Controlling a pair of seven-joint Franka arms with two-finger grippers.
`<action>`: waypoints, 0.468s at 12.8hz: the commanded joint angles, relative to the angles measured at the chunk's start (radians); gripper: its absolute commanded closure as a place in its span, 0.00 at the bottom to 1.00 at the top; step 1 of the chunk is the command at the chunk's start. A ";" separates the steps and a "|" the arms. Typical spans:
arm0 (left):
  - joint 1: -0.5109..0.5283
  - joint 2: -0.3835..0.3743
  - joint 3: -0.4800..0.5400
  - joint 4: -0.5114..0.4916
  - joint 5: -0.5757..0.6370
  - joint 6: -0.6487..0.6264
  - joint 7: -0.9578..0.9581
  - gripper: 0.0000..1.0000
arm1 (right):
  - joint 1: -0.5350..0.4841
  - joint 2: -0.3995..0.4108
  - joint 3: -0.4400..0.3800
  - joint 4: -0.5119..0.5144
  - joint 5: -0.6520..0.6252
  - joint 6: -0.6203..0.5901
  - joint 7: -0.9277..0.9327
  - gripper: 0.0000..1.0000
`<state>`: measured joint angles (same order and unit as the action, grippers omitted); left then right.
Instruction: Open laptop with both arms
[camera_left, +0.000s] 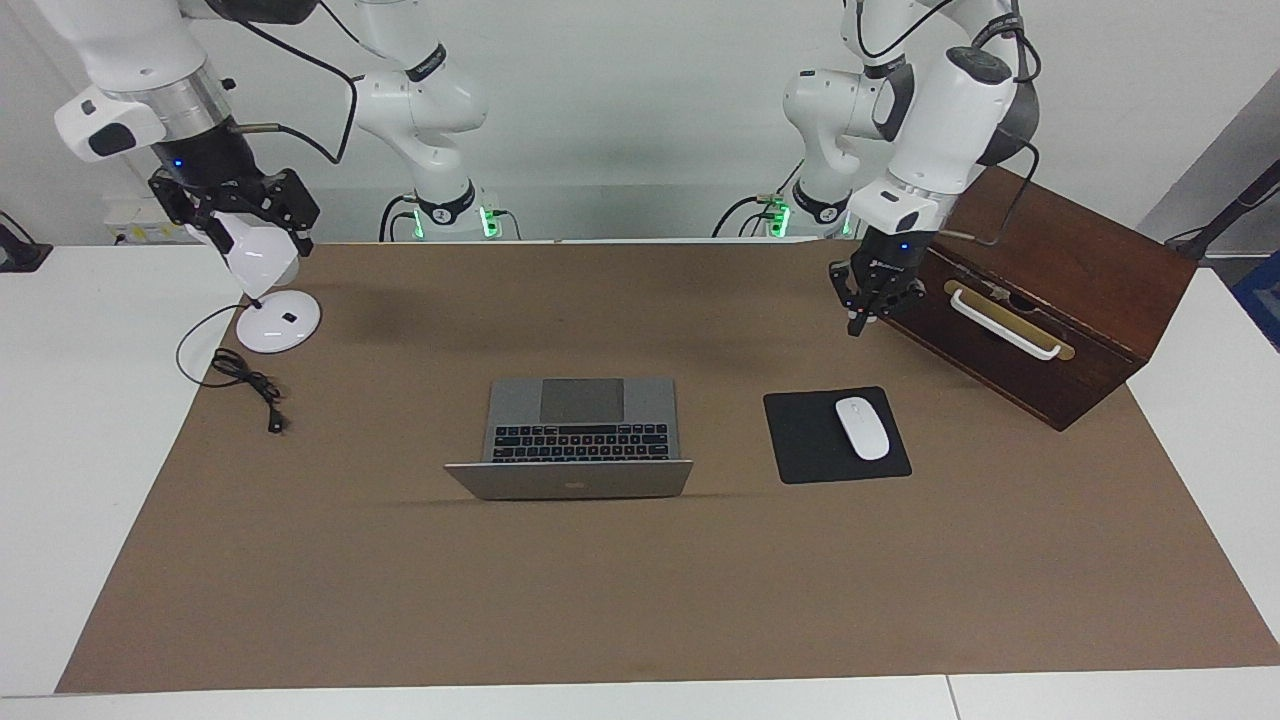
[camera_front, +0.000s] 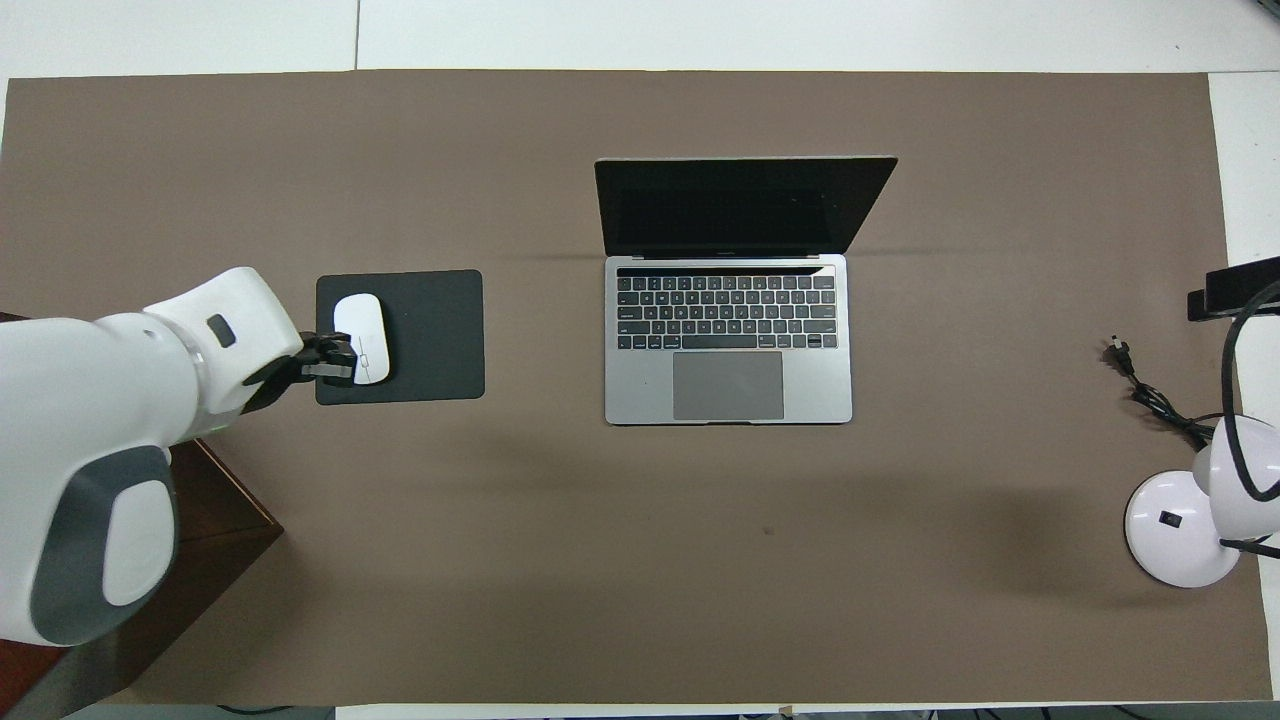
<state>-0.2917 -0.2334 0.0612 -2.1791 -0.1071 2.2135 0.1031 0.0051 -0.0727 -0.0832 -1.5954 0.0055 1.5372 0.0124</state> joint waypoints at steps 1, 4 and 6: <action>0.089 -0.012 -0.007 0.050 0.014 -0.124 0.017 0.65 | -0.010 0.008 0.011 0.002 -0.019 -0.019 0.020 0.00; 0.167 -0.003 -0.009 0.132 0.014 -0.228 0.010 0.00 | -0.010 0.010 0.013 0.002 -0.009 -0.014 0.021 0.00; 0.218 0.002 -0.009 0.162 0.014 -0.247 0.015 0.00 | -0.007 0.008 0.013 0.000 -0.007 -0.005 0.008 0.00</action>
<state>-0.1203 -0.2375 0.0636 -2.0597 -0.1053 2.0140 0.1165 0.0054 -0.0643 -0.0814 -1.5958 0.0055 1.5312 0.0124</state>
